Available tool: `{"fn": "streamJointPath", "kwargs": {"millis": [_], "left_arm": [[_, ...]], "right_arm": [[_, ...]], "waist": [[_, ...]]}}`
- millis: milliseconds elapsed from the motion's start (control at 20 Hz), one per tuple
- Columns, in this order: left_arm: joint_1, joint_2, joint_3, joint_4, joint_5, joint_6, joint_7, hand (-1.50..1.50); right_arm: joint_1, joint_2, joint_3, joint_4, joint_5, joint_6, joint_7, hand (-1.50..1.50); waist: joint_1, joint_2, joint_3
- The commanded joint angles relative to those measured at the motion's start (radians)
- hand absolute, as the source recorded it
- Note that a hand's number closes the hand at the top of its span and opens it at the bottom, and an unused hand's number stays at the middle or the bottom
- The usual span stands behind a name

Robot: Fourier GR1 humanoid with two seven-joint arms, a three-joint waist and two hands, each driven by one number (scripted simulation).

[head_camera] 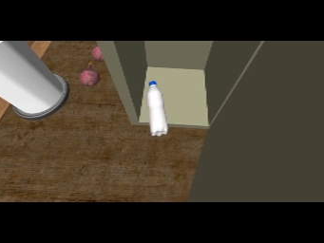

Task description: Pick up the bottled water, place it into the cabinet and close the cabinet

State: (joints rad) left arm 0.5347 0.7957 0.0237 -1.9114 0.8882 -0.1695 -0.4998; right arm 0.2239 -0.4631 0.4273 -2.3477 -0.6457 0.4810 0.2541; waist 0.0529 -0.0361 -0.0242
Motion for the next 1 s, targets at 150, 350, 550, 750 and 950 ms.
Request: {"fn": "streamJointPath", "kwargs": {"millis": [150,350,550,750,950], "left_arm": [[0.032,0.031,0.061,-0.002,0.036,-0.061,-0.011,-1.50],[0.047,0.038,0.079,0.019,0.046,-0.098,-0.017,-1.50],[0.064,0.048,0.102,0.021,0.067,-0.129,-0.018,-1.50],[0.077,0.056,0.133,0.042,0.068,-0.176,-0.038,-1.50],[0.078,0.089,0.183,0.055,0.115,-0.224,-0.026,-1.50]], "right_arm": [[-0.201,0.097,0.116,-0.103,0.135,-0.200,0.153,1.50],[-0.343,0.182,0.151,-0.027,0.148,-0.297,0.208,1.50],[-0.435,0.286,0.181,0.041,0.168,-0.391,0.254,1.50],[-0.579,0.357,0.209,0.135,0.158,-0.418,0.349,1.50],[-0.754,0.455,0.246,0.287,0.069,-0.438,0.469,1.50]], "waist": [[0.025,0.003,0.003],[0.039,0.012,0.003],[0.048,0.014,0.005],[0.076,0.023,0.006],[0.076,0.032,0.013]]}}
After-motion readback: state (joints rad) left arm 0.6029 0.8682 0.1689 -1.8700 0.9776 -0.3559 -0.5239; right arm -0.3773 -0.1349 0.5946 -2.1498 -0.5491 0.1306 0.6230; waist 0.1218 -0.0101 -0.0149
